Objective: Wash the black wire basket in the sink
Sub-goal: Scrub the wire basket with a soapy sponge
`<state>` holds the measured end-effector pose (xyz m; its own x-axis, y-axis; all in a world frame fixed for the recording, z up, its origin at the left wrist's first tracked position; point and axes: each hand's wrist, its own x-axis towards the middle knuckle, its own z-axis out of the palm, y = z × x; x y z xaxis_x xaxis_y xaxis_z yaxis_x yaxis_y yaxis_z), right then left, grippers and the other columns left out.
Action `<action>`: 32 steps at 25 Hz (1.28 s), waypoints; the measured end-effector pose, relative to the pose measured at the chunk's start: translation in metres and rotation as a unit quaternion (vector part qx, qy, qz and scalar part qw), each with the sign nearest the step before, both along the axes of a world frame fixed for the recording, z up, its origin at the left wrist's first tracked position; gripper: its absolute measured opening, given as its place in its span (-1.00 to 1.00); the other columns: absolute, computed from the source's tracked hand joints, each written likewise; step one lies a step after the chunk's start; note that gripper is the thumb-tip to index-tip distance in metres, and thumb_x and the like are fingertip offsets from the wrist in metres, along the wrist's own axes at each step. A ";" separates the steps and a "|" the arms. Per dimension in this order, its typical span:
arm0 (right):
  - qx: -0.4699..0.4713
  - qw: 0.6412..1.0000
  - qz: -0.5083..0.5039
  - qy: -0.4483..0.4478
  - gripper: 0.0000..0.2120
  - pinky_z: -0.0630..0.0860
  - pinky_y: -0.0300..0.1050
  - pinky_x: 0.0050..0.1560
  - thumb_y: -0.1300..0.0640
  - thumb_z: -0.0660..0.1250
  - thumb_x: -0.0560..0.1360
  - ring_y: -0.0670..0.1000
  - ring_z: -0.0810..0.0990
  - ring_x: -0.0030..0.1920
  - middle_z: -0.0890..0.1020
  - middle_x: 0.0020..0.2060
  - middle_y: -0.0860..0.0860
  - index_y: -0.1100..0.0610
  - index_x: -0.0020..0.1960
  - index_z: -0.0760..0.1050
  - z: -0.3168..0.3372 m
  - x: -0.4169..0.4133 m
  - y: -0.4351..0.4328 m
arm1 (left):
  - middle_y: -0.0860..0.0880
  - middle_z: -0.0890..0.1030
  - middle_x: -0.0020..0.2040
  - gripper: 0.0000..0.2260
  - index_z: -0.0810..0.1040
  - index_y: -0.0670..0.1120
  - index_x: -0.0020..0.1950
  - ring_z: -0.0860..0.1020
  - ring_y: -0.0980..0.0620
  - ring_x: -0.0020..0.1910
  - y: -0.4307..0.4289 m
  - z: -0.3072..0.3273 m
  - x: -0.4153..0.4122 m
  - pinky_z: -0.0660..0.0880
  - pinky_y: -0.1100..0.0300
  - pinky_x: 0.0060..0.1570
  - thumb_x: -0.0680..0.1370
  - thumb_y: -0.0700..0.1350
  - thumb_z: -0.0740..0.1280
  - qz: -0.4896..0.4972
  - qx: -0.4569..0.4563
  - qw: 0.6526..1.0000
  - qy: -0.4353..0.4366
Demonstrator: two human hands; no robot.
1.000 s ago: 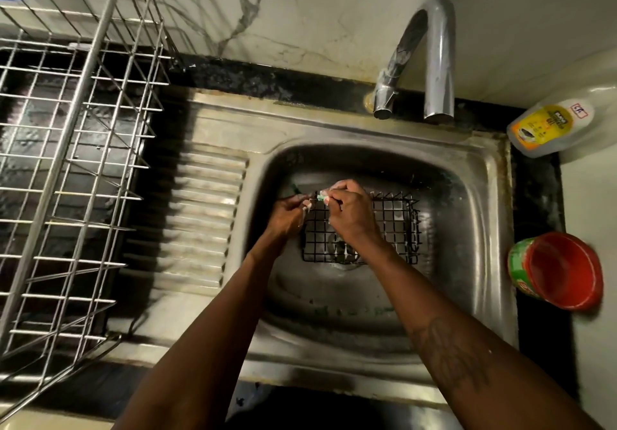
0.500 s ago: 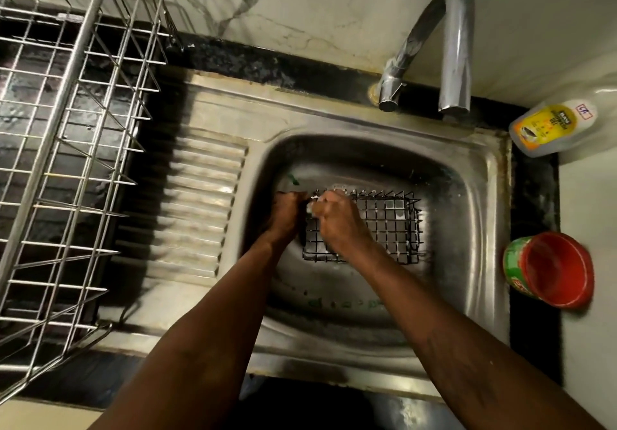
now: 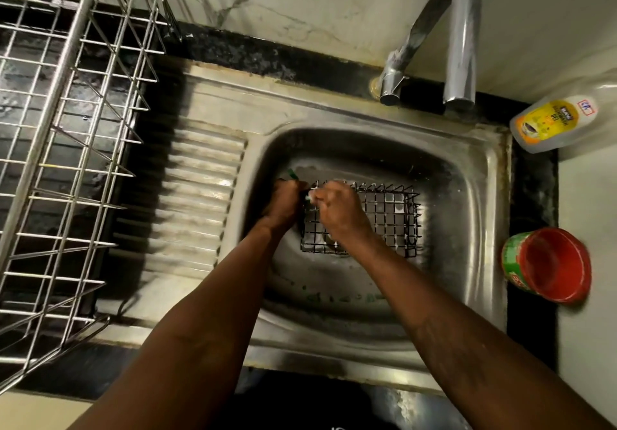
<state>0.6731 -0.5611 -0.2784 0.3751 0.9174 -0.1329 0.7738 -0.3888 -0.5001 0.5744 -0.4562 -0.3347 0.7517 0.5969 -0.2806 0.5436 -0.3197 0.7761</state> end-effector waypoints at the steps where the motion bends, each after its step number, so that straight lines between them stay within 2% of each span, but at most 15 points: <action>1: -0.011 1.000 0.010 0.003 -0.86 0.41 -0.16 -0.28 0.22 0.32 0.58 -0.04 0.48 -0.23 0.53 -0.22 0.00 0.16 -0.05 0.67 0.000 -0.009 -0.017 | 0.02 0.63 -0.26 -0.84 0.63 -0.10 -0.25 0.53 0.14 -0.29 0.000 0.001 0.002 0.38 0.26 -0.31 0.53 -0.26 0.38 0.059 -0.063 0.996 0.002; 3: -0.015 0.998 0.065 -0.016 -0.86 0.33 -0.20 -0.30 0.31 0.37 0.53 -0.02 0.48 -0.22 0.50 -0.20 0.00 0.17 0.01 0.67 0.000 -0.030 -0.056 | -0.07 0.65 -0.24 -0.80 0.63 -0.13 -0.22 0.54 0.10 -0.35 -0.001 -0.004 0.008 0.40 0.27 -0.36 0.58 -0.21 0.32 0.199 -0.187 0.962 0.006; 4: -0.018 0.995 0.094 -0.022 -0.81 0.33 -0.21 -0.30 0.38 0.42 0.48 0.00 0.50 -0.21 0.51 -0.20 0.03 0.18 0.03 0.68 -0.001 -0.038 -0.071 | -0.07 0.65 -0.25 -0.80 0.65 -0.17 -0.19 0.54 0.12 -0.39 -0.001 -0.008 0.010 0.42 0.28 -0.38 0.60 -0.19 0.31 0.216 -0.211 0.953 0.011; 6: -0.008 0.995 0.096 -0.005 -0.75 0.42 -0.20 -0.31 0.44 0.45 0.43 0.03 0.53 -0.19 0.54 -0.19 0.06 0.19 0.04 0.69 -0.003 -0.034 -0.073 | -0.07 0.63 -0.26 -0.80 0.66 -0.23 -0.14 0.54 0.11 -0.38 -0.001 -0.016 0.009 0.45 0.23 -0.34 0.59 -0.17 0.32 0.144 -0.151 0.977 0.048; 8: 0.003 0.997 0.073 -0.008 -0.77 0.52 -0.15 -0.29 0.42 0.43 0.47 0.05 0.56 -0.17 0.58 -0.16 0.07 0.19 0.05 0.69 -0.006 -0.017 -0.049 | -0.08 0.65 -0.24 -0.88 0.65 -0.17 -0.16 0.59 0.03 -0.32 0.003 -0.014 0.006 0.42 0.19 -0.29 0.56 -0.24 0.36 0.016 -0.023 0.996 0.082; 10: 0.013 1.000 0.024 -0.011 -0.80 0.52 -0.14 -0.24 0.37 0.38 0.53 0.04 0.55 -0.15 0.59 -0.15 0.07 0.18 0.08 0.68 -0.007 0.004 -0.017 | -0.08 0.70 -0.18 -0.90 0.68 -0.14 -0.13 0.63 -0.01 -0.22 0.007 -0.012 0.003 0.35 0.23 -0.23 0.53 -0.29 0.40 -0.061 0.084 0.992 0.074; 13: 0.007 1.000 -0.020 -0.007 -0.83 0.47 -0.23 -0.15 0.27 0.35 0.59 -0.01 0.55 -0.14 0.61 -0.11 0.05 0.17 0.13 0.67 -0.007 0.026 0.012 | -0.07 0.71 -0.08 -0.87 0.72 -0.19 0.00 0.60 0.04 -0.12 0.003 0.002 0.006 0.29 0.36 -0.15 0.55 -0.33 0.38 -0.049 0.102 0.993 0.033; 15: -0.005 1.000 -0.010 0.000 -0.84 0.43 -0.20 -0.13 0.30 0.33 0.58 0.06 0.54 -0.12 0.59 -0.10 0.11 0.23 0.09 0.66 -0.008 0.018 0.000 | -0.06 0.69 -0.08 -0.86 0.71 -0.20 0.02 0.62 -0.02 -0.11 0.003 -0.002 0.006 0.24 0.39 -0.16 0.56 -0.33 0.37 -0.061 0.118 0.990 0.052; 19: -0.011 0.998 0.054 -0.018 -0.84 0.57 -0.03 -0.25 0.36 0.40 0.52 0.06 0.55 -0.17 0.56 -0.14 0.09 0.20 0.06 0.63 -0.010 -0.027 -0.072 | -0.20 0.66 0.00 -0.79 0.65 -0.26 0.18 0.61 -0.08 -0.13 0.005 -0.009 0.008 0.36 0.25 -0.20 0.60 -0.28 0.30 0.010 0.042 0.994 0.103; 21: -0.009 0.998 0.065 -0.003 -0.78 0.59 -0.06 -0.28 0.39 0.43 0.49 0.05 0.56 -0.17 0.57 -0.13 0.07 0.19 0.09 0.64 -0.008 -0.034 -0.085 | -0.20 0.67 -0.07 -0.84 0.68 -0.26 0.09 0.59 -0.04 -0.19 0.003 -0.011 0.009 0.38 0.25 -0.18 0.60 -0.31 0.31 -0.026 0.064 0.993 0.099; 24: 0.017 0.999 0.032 -0.023 -0.83 0.57 -0.12 -0.22 0.35 0.38 0.54 0.00 0.53 -0.13 0.58 -0.12 0.06 0.18 0.08 0.64 -0.007 -0.009 -0.050 | -0.12 0.64 -0.11 -0.87 0.69 -0.24 0.06 0.59 0.06 -0.21 0.005 0.002 0.005 0.28 0.42 -0.20 0.59 -0.32 0.35 -0.094 0.115 0.984 0.094; 25: 0.019 0.999 0.002 -0.026 -0.83 0.55 -0.13 -0.20 0.34 0.35 0.56 0.00 0.52 -0.12 0.58 -0.10 0.07 0.18 0.09 0.64 -0.006 0.003 -0.032 | -0.15 0.65 -0.06 -0.85 0.67 -0.26 0.10 0.63 0.02 -0.18 0.005 0.006 0.007 0.31 0.40 -0.22 0.58 -0.31 0.35 -0.089 0.117 0.985 0.093; 28: 0.010 0.998 -0.060 -0.022 -0.83 0.39 -0.29 -0.24 0.31 0.34 0.57 0.01 0.54 -0.13 0.58 -0.08 0.08 0.17 0.10 0.65 -0.008 0.040 0.011 | -0.27 0.58 0.25 -0.68 0.49 -0.38 0.36 0.59 0.12 -0.24 -0.001 0.020 0.015 0.47 0.42 -0.41 0.64 -0.26 0.24 0.048 -0.002 0.994 0.103; 30: -0.001 0.999 -0.032 -0.032 -0.83 0.37 -0.27 -0.26 0.33 0.36 0.56 0.03 0.56 -0.13 0.59 -0.09 0.07 0.16 0.09 0.66 -0.011 0.041 0.011 | -0.33 0.61 0.25 -0.72 0.54 -0.37 0.31 0.63 -0.02 -0.09 0.002 0.015 0.012 0.44 0.37 -0.35 0.63 -0.27 0.27 -0.016 0.092 0.989 0.118; 32: 0.001 0.999 -0.002 -0.034 -0.84 0.50 -0.17 -0.24 0.31 0.35 0.57 0.01 0.55 -0.13 0.57 -0.09 0.07 0.16 0.09 0.64 -0.012 0.020 -0.013 | -0.21 0.70 0.04 -0.84 0.67 -0.27 0.12 0.65 -0.13 -0.02 0.006 0.010 0.006 0.32 0.32 -0.19 0.59 -0.31 0.34 -0.123 0.170 0.973 0.097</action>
